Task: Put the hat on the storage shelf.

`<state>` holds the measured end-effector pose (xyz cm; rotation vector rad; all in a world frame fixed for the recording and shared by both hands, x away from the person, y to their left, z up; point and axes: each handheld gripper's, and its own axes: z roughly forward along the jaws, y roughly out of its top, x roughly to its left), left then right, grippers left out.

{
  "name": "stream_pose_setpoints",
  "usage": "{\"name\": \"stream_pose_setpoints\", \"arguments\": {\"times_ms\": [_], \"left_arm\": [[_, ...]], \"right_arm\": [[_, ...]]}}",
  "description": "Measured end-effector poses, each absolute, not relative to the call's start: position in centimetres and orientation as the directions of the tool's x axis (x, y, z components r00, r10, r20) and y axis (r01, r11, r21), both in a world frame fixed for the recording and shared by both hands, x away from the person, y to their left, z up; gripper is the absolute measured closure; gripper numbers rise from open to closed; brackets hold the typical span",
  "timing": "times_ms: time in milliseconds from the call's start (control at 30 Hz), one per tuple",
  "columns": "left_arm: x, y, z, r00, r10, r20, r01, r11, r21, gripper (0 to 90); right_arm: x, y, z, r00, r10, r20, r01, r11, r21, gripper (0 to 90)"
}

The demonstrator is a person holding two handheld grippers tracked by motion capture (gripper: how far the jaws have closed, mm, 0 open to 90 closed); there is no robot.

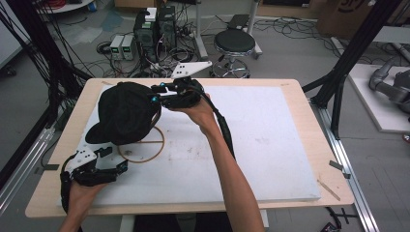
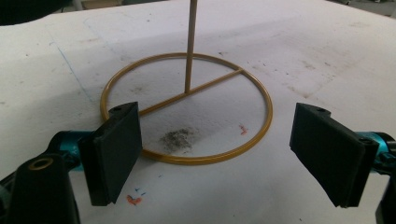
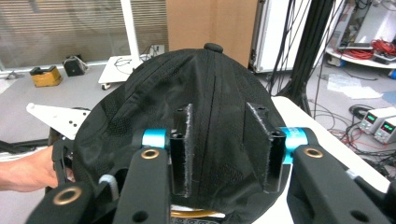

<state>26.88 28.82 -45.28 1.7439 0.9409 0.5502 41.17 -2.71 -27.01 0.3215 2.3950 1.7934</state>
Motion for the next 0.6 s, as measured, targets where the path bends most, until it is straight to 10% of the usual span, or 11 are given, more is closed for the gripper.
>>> {"name": "stream_pose_setpoints", "arguments": {"times_ms": [600], "left_arm": [[26.78,28.89,-45.29,0.590,0.804,-0.077,0.325,-0.149,0.934,16.8]], "right_arm": [[40.65,-3.64,-26.56,-0.949,0.315,0.016,0.095,0.236,0.967,27.7]]}}
